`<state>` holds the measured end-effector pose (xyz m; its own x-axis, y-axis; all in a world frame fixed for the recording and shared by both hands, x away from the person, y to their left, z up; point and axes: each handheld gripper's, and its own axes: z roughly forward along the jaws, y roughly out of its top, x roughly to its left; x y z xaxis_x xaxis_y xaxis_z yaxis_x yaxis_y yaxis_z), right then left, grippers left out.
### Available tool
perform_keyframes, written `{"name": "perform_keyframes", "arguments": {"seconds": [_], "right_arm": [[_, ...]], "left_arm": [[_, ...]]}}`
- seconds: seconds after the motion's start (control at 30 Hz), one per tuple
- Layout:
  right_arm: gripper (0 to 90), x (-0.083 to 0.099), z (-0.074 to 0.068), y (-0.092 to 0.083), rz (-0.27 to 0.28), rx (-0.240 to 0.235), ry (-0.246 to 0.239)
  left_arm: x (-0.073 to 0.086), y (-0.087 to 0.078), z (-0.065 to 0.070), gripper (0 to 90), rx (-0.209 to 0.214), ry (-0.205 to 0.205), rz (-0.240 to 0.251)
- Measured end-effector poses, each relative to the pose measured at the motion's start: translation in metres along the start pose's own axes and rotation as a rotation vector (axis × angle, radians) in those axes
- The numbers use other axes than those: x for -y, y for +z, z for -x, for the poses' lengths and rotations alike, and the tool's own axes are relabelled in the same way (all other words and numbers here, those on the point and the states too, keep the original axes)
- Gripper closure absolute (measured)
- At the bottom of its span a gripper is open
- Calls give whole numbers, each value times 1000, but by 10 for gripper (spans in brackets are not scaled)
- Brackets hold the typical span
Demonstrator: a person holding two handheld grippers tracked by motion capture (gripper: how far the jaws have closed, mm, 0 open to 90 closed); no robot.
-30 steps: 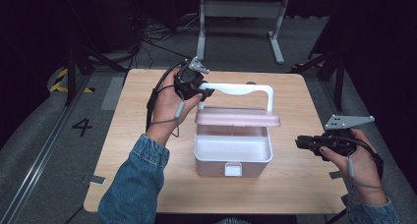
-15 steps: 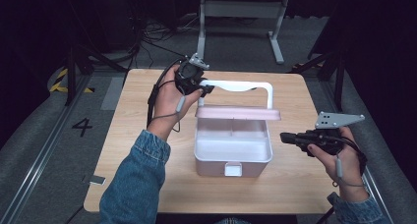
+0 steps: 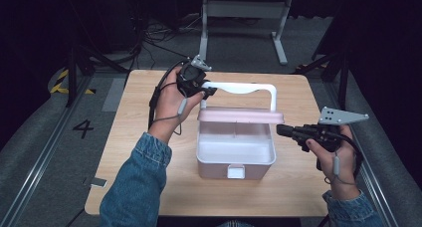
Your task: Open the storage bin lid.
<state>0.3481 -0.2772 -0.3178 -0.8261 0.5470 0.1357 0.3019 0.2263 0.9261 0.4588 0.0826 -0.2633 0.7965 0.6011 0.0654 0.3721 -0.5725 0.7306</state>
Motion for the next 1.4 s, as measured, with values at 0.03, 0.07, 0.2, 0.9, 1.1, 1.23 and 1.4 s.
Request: {"name": "perform_keyframes", "arguments": {"seconds": [0.03, 0.07, 0.2, 0.9, 1.1, 1.23, 1.4], "right_arm": [[900, 0, 0, 0, 4, 4, -1], [900, 0, 0, 0, 6, 5, 1], [900, 0, 0, 0, 9, 7, 1], [900, 0, 1, 1, 4, 14, 13], [900, -1, 1, 2, 7, 14, 22], [900, -2, 0, 2, 7, 20, 23], [900, -3, -1, 2, 10, 25, 24]], "left_arm": [[1, -2, 1, 652, 4, 4, 6], [2, -3, 1, 644, 18, 2, 26], [6, -8, 0, 538, 38, -9, 69], [50, -72, 10, 371, 66, 45, 98], [68, -82, 14, 354, 56, 64, 93], [83, -81, 17, 352, 11, 113, 88], [95, -73, 26, 309, 27, 98, 127]]}}
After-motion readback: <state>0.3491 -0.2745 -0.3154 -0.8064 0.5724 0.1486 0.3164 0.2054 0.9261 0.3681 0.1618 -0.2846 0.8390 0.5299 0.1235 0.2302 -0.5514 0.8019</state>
